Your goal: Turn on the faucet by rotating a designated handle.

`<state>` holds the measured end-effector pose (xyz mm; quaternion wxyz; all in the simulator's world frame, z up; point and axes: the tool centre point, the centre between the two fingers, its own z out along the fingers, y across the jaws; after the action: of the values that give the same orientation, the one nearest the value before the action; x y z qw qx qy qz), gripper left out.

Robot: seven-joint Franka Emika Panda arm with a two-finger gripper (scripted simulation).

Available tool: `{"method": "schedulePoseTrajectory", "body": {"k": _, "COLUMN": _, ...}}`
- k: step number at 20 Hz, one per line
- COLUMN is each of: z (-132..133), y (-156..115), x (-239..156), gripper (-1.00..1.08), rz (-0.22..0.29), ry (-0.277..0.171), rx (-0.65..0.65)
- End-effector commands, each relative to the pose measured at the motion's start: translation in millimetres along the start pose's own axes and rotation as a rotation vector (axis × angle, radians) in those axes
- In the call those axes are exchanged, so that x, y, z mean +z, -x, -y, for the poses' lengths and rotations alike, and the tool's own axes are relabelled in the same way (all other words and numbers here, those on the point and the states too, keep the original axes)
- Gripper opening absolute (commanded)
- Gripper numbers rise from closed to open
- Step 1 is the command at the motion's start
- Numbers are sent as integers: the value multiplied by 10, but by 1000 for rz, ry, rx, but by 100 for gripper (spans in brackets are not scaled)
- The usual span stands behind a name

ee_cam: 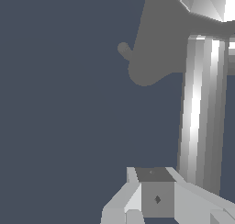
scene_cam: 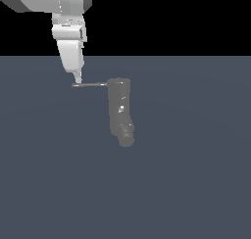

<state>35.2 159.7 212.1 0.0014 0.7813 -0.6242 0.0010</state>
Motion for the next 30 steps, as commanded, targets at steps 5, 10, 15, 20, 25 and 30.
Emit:
{"method": "schedulePoseTrajectory", "body": {"k": 5, "z": 137, "y": -71, "x": 103, "gripper": -100, "rz": 2, "ry": 0, "rx": 57}}
{"method": "schedulePoseTrajectory", "body": {"k": 10, "z": 152, "y": -79, "x": 114, "gripper": -100, "rz": 2, "ry": 0, "rx": 64}}
{"method": "schedulePoseTrajectory", "body": {"k": 15, "z": 68, "y": -77, "x": 114, "gripper": -100, "rz": 2, "ry": 0, "rx": 63}}
{"method": "schedulePoseTrajectory", "body": {"k": 20, "z": -70, "y": -71, "x": 114, "gripper": -100, "rz": 2, "ry": 0, "rx": 63}}
{"method": "schedulePoseTrajectory", "body": {"k": 25, "z": -210, "y": -65, "x": 115, "gripper": -100, "rz": 2, "ry": 0, "rx": 63}}
{"method": "schedulePoseTrajectory", "body": {"k": 30, "z": -353, "y": -59, "x": 115, "gripper": -100, "rz": 2, "ry": 0, "rx": 63}}
